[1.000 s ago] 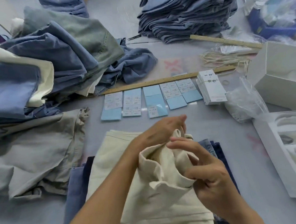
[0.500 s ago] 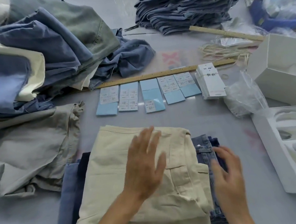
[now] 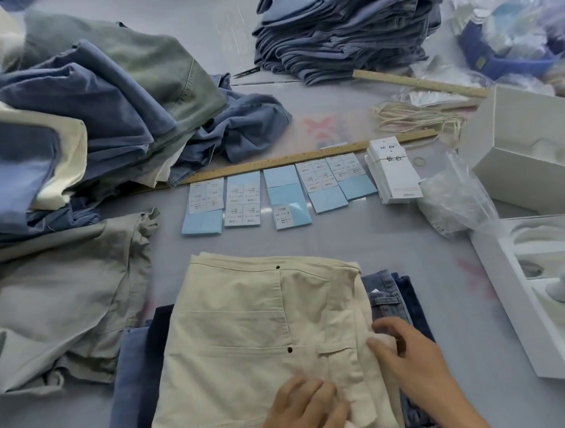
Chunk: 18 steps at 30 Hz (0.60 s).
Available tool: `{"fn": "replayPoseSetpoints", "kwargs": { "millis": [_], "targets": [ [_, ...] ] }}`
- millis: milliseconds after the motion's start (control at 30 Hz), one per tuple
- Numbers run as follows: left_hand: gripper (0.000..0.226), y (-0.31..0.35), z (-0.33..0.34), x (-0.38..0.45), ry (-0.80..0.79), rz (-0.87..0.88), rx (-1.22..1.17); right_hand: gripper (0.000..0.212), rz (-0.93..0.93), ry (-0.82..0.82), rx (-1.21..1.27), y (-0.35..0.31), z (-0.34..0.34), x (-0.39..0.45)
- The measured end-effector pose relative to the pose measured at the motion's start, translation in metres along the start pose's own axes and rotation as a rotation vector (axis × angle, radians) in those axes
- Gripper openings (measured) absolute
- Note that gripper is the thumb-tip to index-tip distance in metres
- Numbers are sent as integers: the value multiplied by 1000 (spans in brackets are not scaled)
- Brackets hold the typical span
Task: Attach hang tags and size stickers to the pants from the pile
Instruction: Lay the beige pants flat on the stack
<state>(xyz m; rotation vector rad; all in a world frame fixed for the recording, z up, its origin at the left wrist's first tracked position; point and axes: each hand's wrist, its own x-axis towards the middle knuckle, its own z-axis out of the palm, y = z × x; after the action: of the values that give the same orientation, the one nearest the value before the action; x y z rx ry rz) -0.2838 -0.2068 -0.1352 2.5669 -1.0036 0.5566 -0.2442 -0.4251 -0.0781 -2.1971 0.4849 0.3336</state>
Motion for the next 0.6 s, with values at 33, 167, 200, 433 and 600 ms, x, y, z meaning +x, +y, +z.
{"fn": "replayPoseSetpoints", "kwargs": {
  "millis": [33, 167, 200, 433, 600],
  "targets": [
    [21, 4, -3, 0, 8, -30, -24, 22, -15, -8, 46, 0, -4, 2],
    [14, 23, -6, -8, 135, -285, -163, 22, -151, 68, 298, -19, -8, 13],
    [10, 26, -8, -11, 150, -350, -207, 22, -171, 89, 336, -21, -4, 16],
    [10, 38, -21, 15, -4, -436, -273, 33, -122, 142, 251, -10, 25, 23],
    [33, -17, -47, 39, 146, -220, -167, 35, -505, 644, -72, -47, 8, 25]
  ]
}}
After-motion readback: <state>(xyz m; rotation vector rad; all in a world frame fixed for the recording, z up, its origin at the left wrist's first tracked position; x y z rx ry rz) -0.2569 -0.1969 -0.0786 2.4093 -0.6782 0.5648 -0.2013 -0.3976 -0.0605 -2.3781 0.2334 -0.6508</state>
